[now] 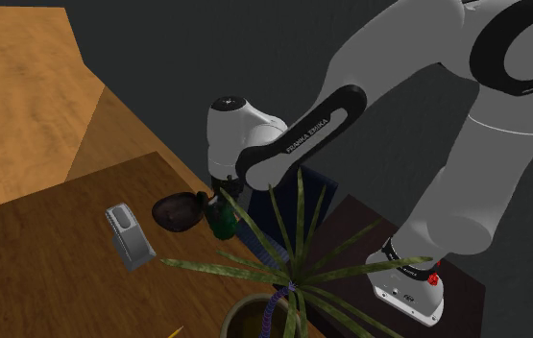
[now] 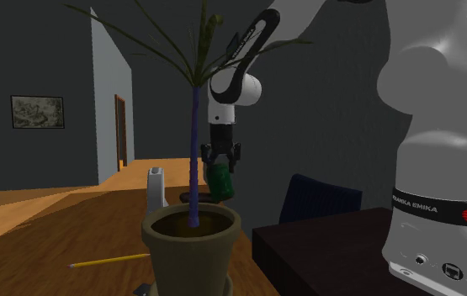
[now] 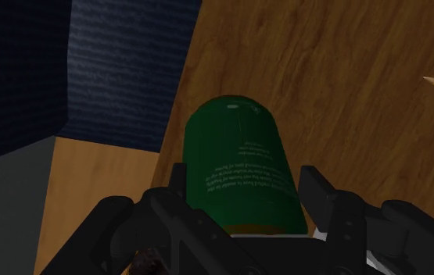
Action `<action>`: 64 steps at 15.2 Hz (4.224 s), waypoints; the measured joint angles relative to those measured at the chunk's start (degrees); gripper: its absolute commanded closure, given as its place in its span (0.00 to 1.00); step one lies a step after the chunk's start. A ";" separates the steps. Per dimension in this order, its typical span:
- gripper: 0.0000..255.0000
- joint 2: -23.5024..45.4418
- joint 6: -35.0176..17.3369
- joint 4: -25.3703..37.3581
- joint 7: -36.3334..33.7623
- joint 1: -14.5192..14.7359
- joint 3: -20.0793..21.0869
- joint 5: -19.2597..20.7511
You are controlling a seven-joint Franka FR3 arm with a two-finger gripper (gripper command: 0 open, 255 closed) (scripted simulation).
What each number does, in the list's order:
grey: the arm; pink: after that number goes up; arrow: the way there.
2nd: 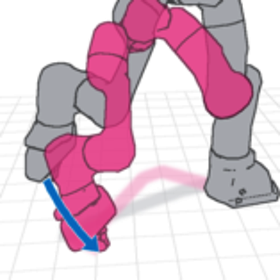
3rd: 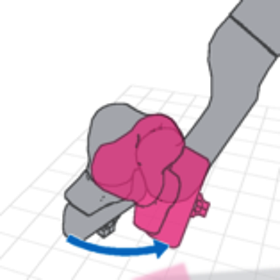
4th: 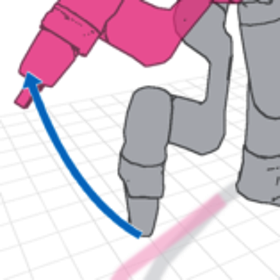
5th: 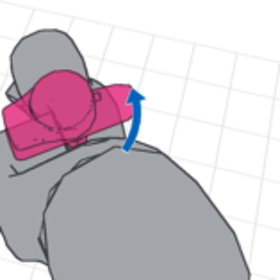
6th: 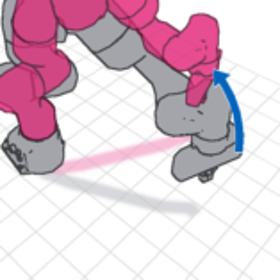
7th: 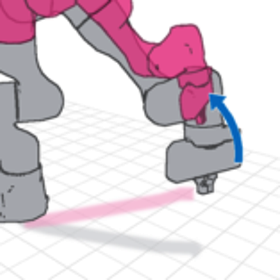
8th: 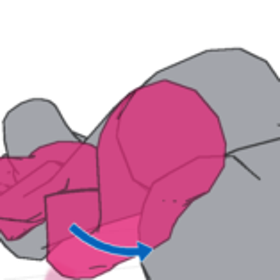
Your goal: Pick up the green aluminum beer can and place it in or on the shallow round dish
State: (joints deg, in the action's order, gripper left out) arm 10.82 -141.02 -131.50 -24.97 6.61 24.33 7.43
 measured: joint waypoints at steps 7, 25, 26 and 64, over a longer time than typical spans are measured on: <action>1.00 -4.53 5.08 1.04 2.29 -0.63 0.89 -3.26; 1.00 13.83 23.36 36.29 3.11 1.15 -1.89 3.14; 1.00 15.99 25.17 40.16 3.23 1.68 -2.17 3.64; 0.00 22.77 19.45 41.03 2.35 2.76 -3.66 6.09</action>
State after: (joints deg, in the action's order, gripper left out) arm 33.59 -121.57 -90.47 -22.62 9.37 20.66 13.52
